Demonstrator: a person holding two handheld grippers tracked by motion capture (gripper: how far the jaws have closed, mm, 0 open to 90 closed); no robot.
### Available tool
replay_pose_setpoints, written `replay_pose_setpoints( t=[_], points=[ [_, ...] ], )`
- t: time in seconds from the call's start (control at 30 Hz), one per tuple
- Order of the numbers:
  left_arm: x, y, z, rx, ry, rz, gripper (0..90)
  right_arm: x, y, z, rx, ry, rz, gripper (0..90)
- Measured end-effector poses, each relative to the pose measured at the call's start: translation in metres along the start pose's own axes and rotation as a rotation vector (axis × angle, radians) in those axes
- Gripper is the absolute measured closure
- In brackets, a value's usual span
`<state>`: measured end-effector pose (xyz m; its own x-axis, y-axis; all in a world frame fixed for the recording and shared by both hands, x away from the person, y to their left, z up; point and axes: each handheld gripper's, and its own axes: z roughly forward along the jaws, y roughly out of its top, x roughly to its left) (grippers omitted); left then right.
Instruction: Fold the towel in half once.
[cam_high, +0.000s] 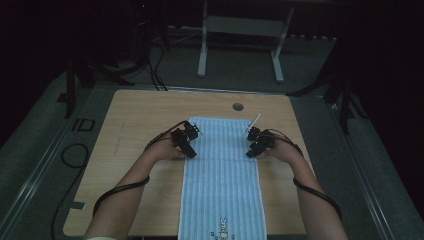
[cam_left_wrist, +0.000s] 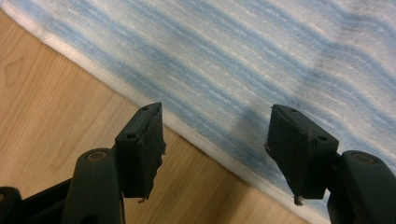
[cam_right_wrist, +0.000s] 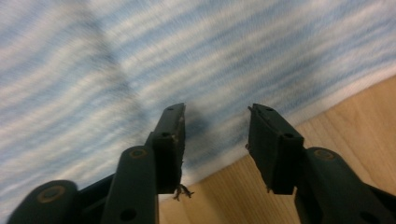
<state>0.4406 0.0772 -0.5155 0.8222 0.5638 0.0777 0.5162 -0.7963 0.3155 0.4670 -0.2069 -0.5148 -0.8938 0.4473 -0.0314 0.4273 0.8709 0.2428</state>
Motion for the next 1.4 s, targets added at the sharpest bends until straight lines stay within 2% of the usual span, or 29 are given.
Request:
replay_pose_setpoints(
  t=[0.1, 0.23, 0.3, 0.37, 0.43, 0.47, 0.5, 0.57, 0.67, 0.77, 0.87, 0.93, 1.0, 1.07, 1.1, 1.17, 1.27, 1.3, 1.37, 1.4],
  points=[
    [0.001, -0.002, 0.007, 0.031, -0.002, 0.025, 36.5, -0.002, 0.0, 0.003, 0.014, 0.014, 0.001, 58.6],
    [0.001, -0.004, 0.006, 0.01, -0.038, 0.028, 41.2, -0.001, 0.001, 0.003, 0.029, 0.012, -0.008, 68.7],
    [0.0, -0.005, 0.006, -0.002, -0.05, 0.035, 47.5, 0.0, 0.001, 0.002, 0.031, 0.01, -0.014, 77.9],
    [-0.002, -0.004, 0.006, -0.006, -0.069, 0.035, 54.9, 0.002, 0.001, 0.002, 0.034, 0.011, -0.017, 82.8],
    [-0.003, -0.004, 0.005, -0.009, -0.073, 0.046, 64.3, 0.002, 0.002, 0.002, 0.037, 0.01, -0.02, 83.7],
    [-0.003, -0.004, 0.005, -0.009, -0.073, 0.046, 64.3, 0.002, 0.002, 0.002, 0.04, 0.011, -0.017, 83.7],
    [-0.008, -0.001, 0.005, -0.006, -0.073, 0.06, 78.5, 0.003, 0.002, 0.002, 0.044, 0.014, -0.014, 85.2],
    [-0.01, 0.001, 0.005, 0.006, -0.059, 0.075, 85.0, 0.004, 0.002, 0.002, 0.047, 0.015, -0.013, 85.8],
    [-0.014, 0.004, 0.005, 0.015, -0.034, 0.079, 86.9, 0.005, 0.002, 0.002, 0.047, 0.012, -0.01, 86.4],
    [-0.013, 0.005, -0.002, -0.004, -0.019, 0.072, 87.4, 0.006, 0.002, -0.003, 0.04, 0.008, -0.017, 86.6],
    [-0.011, 0.006, -0.016, -0.029, 0.008, 0.061, 87.4, 0.005, 0.002, -0.014, 0.015, -0.005, -0.017, 86.6],
    [-0.009, 0.007, -0.026, -0.047, 0.007, 0.045, 87.3, 0.005, 0.004, -0.024, -0.005, -0.023, -0.02, 86.6],
    [-0.008, 0.006, -0.037, -0.061, 0.027, 0.051, 87.3, 0.005, 0.005, -0.034, -0.024, -0.034, -0.025, 86.6],
    [-0.008, 0.005, -0.047, -0.077, 0.029, 0.053, 87.2, 0.007, 0.005, -0.045, -0.045, -0.036, -0.021, 86.6],
    [-0.01, 0.004, -0.054, -0.085, 0.033, 0.054, 87.2, 0.008, 0.005, -0.05, -0.057, -0.043, -0.027, 86.6],
    [-0.016, 0.001, -0.064, -0.093, 0.047, 0.083, 87.1, 0.013, 0.004, -0.061, -0.079, -0.045, -0.036, 86.5],
    [-0.027, -0.007, -0.077, -0.124, 0.048, 0.094, 87.1, 0.023, -0.002, -0.073, -0.106, -0.056, -0.052, 86.5],
    [-0.032, -0.012, -0.081, -0.142, 0.039, 0.082, 87.1, 0.027, -0.006, -0.076, -0.114, -0.059, -0.055, 86.6],
    [-0.041, -0.021, -0.084, -0.142, 0.019, 0.088, 87.0, 0.037, -0.013, -0.081, -0.132, -0.055, -0.067, 86.5],
    [-0.048, -0.026, -0.085, -0.143, 0.036, 0.1, 87.0, 0.044, -0.017, -0.083, -0.142, -0.056, -0.074, 86.5]
  ],
)
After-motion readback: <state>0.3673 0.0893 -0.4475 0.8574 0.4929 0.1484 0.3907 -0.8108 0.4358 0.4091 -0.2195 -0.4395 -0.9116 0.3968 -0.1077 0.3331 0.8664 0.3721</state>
